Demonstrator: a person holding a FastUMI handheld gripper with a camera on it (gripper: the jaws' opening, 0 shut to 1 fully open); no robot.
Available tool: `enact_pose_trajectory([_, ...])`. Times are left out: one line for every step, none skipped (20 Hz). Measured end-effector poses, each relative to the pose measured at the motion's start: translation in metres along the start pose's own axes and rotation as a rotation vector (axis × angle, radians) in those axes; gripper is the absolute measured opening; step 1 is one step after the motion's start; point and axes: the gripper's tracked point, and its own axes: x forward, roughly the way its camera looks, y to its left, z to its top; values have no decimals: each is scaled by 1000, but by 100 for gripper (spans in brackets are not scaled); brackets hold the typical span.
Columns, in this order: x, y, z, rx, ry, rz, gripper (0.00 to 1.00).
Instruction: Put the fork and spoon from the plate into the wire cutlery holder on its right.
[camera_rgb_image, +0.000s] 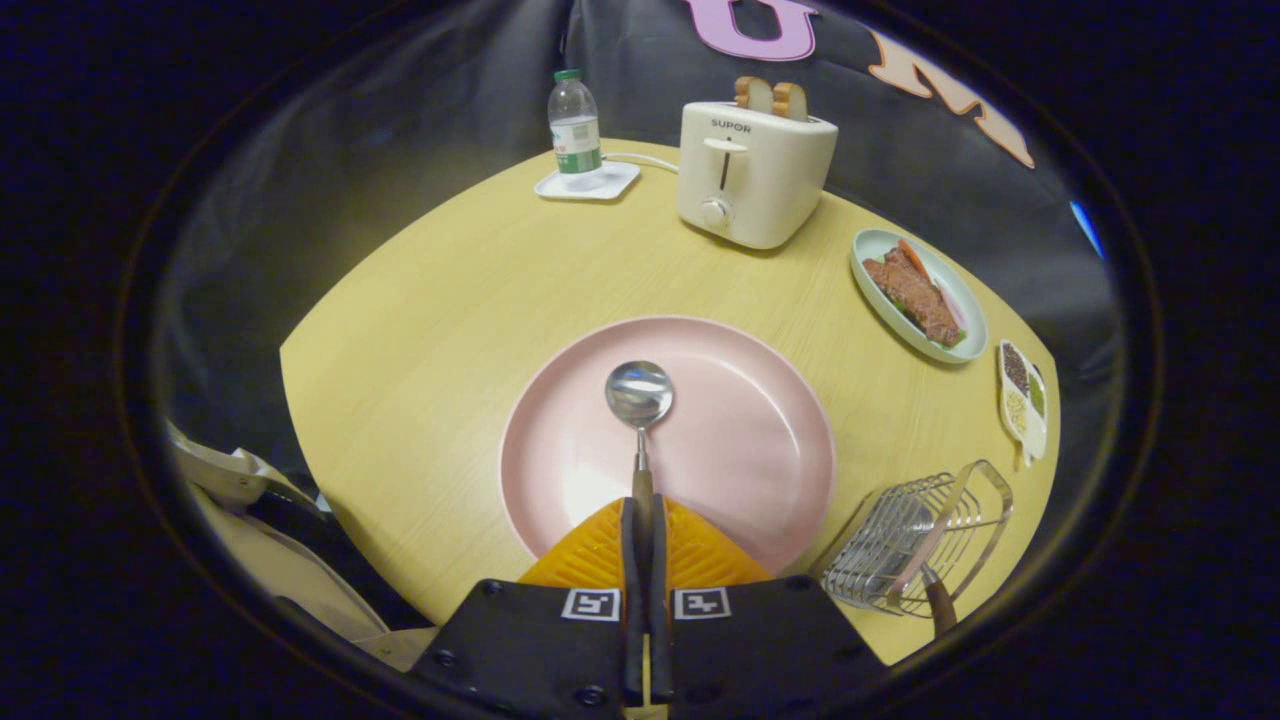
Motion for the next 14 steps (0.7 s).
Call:
enact_pose_trajectory([-1, -1, -3, 0, 17, -1, 6])
enact_pose_trajectory([-2, -2, -5, 2, 26, -1, 6])
enact_pose_trajectory([-2, -2, -7, 4, 43, 1, 6])
enact_pose_trajectory([-4, -1, -9, 6, 60, 6, 6])
enact_pose_trajectory([-5, -2, -7, 3, 49, 2, 6])
enact_pose_trajectory([-10, -4, -4, -4, 42, -6, 6])
enact_pose_trajectory([-13, -5, 0, -9, 30, -9, 6])
enact_pose_trajectory([-19, -7, 4, -11, 16, -13, 6])
enact_pose_trajectory([-24, -9, 9, -14, 4, -17, 6])
enact_pose_trajectory([-27, -11, 12, -16, 4, -21, 6])
enact_pose_trajectory([-31, -14, 12, -21, 5, -25, 6])
enact_pose_trajectory([-32, -17, 10, -25, 20, -29, 6])
enact_pose_trajectory([-33, -17, 4, -32, 41, -28, 6])
enact_pose_trajectory([-30, -17, 2, -37, 47, -24, 6])
